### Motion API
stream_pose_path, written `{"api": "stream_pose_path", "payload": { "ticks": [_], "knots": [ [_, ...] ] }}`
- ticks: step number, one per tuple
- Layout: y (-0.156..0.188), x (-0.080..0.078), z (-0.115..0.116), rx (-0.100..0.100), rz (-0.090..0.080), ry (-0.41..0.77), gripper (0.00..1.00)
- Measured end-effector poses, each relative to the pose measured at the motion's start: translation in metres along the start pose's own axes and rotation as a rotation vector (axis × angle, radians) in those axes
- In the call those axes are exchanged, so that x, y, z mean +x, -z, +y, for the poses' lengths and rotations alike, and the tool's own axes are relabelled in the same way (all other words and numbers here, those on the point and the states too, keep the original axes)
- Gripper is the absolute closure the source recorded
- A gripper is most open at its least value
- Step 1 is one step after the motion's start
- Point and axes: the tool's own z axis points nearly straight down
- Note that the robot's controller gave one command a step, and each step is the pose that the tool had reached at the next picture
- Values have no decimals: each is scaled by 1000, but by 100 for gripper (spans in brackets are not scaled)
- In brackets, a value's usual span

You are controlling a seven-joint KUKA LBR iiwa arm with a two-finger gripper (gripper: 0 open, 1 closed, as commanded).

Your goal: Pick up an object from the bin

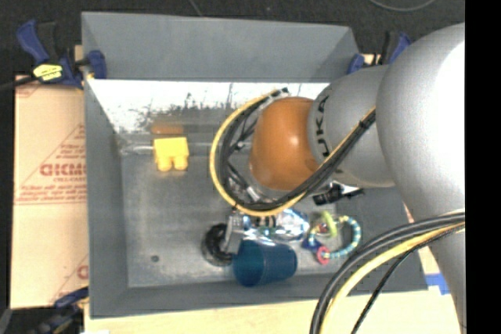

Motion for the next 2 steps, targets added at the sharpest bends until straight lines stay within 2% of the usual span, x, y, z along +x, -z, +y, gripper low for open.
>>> {"api": "stream_pose_path", "payload": {
  "ticks": [1,2],
  "knots": [
    [3,-9,-8,-4,-11,156,100],
    [3,-9,-8,-4,-11,155,100]
  ]
}}
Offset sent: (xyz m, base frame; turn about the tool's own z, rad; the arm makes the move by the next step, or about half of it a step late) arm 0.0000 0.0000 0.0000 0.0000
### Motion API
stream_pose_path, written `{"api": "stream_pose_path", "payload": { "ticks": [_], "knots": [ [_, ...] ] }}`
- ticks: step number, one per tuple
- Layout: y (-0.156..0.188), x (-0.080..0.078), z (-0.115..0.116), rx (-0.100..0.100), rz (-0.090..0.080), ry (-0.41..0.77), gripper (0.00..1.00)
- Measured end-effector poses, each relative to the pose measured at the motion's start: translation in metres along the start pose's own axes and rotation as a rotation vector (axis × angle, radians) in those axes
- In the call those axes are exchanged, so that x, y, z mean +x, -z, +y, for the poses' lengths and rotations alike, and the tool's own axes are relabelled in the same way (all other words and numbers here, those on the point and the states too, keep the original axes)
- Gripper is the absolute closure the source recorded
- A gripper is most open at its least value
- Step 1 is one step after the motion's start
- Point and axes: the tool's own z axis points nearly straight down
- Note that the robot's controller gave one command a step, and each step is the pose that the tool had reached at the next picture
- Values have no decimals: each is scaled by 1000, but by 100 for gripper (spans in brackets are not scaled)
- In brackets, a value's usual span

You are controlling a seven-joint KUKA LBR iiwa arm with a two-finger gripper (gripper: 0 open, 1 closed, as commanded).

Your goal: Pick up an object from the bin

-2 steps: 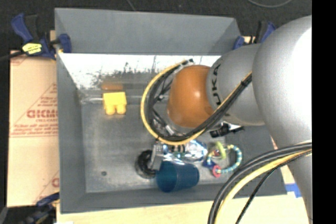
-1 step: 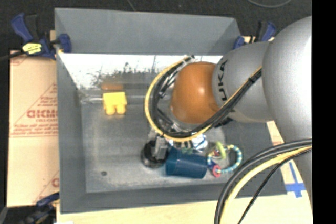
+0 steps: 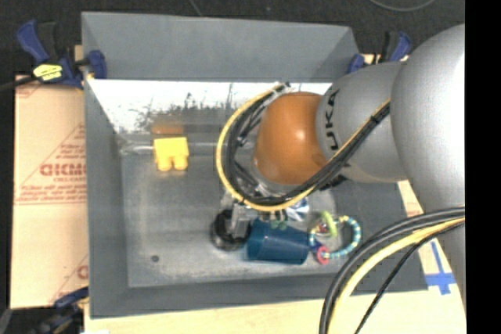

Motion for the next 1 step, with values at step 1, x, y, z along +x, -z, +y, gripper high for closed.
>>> {"api": "stream_pose_path", "payload": {
  "ticks": [1],
  "knots": [
    [97,-12,29,0,3,29,100]
  ]
}}
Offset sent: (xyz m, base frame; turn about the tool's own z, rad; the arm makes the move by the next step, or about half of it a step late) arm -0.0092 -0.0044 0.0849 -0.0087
